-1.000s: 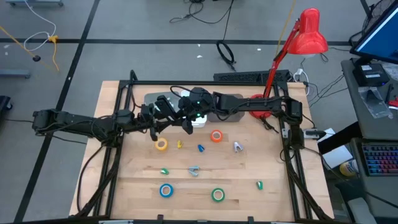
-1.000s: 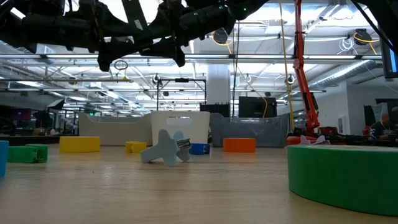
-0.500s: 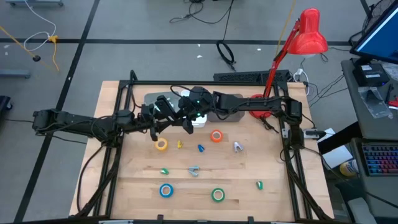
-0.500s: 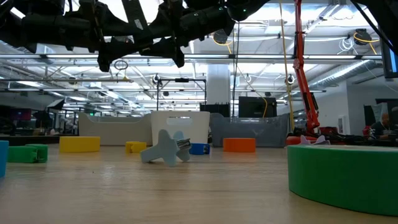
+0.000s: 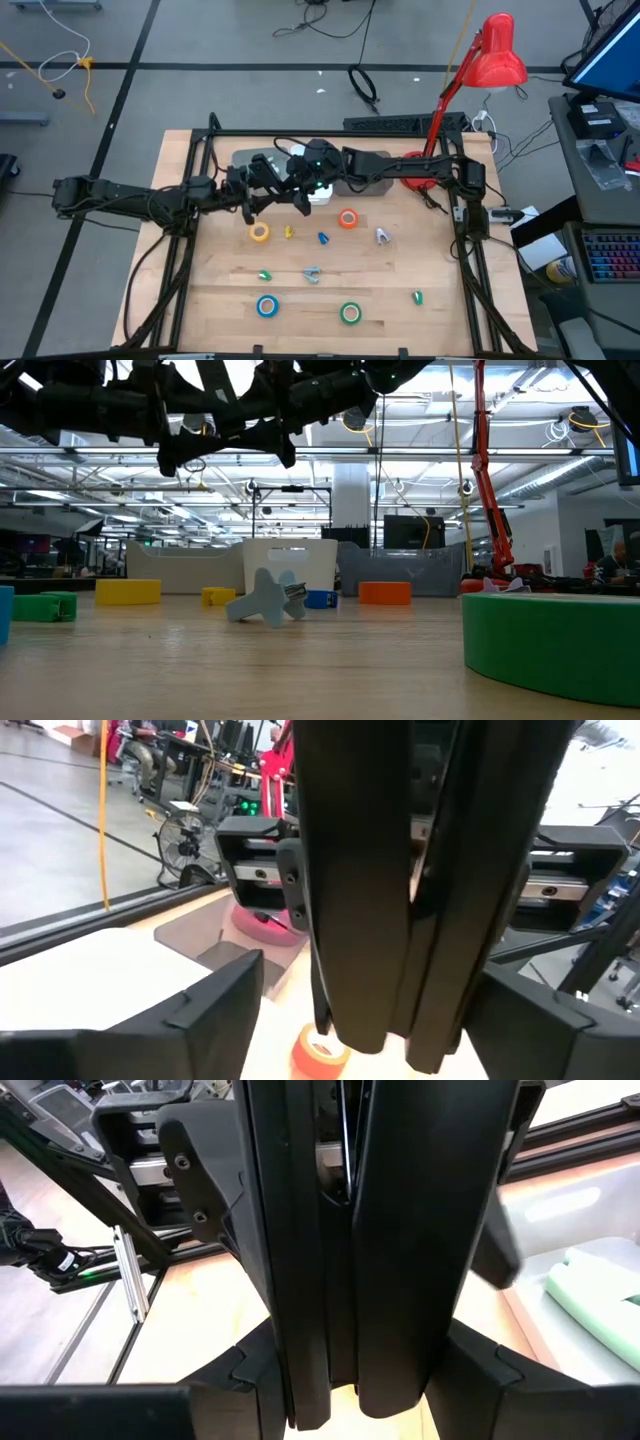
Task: Pick and place Stapler, Stapler remover, tape
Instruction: Put the black stapler into the gray bin
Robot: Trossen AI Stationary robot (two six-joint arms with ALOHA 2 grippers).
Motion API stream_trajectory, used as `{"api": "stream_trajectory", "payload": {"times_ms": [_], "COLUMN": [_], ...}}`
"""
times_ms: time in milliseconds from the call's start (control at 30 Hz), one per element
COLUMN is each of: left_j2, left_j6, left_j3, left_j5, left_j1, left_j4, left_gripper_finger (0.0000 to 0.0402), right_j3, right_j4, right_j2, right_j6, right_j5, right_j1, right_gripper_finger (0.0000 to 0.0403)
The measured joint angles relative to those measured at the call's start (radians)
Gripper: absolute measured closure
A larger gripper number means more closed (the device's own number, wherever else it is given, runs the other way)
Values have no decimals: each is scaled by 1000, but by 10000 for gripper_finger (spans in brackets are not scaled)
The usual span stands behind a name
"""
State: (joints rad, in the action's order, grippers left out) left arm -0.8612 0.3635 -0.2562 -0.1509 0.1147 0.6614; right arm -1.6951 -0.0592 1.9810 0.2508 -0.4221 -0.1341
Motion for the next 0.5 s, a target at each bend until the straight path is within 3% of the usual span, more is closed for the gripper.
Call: {"api": "stream_trajectory", "payload": {"times_ms": [133,267,500], "left_j2": [-7,-26,-107], "left_j6": [-37,-44,-10], "left_j3": [0,-3,-4], "left_j5": [-4,-4,74], "left_j1": [2,3,4], "left_j4": [41,82,218], "left_gripper_finger": [62,61,121], "right_j3": [0,-2,0], "right_j4": [3,2,25], "right_j2": [1,1,2], "right_j6": [0,0,14], "right_j5": [-6,-10,-43], "right_j1": [0,1,3], "right_gripper_finger": [237,237,237]}}
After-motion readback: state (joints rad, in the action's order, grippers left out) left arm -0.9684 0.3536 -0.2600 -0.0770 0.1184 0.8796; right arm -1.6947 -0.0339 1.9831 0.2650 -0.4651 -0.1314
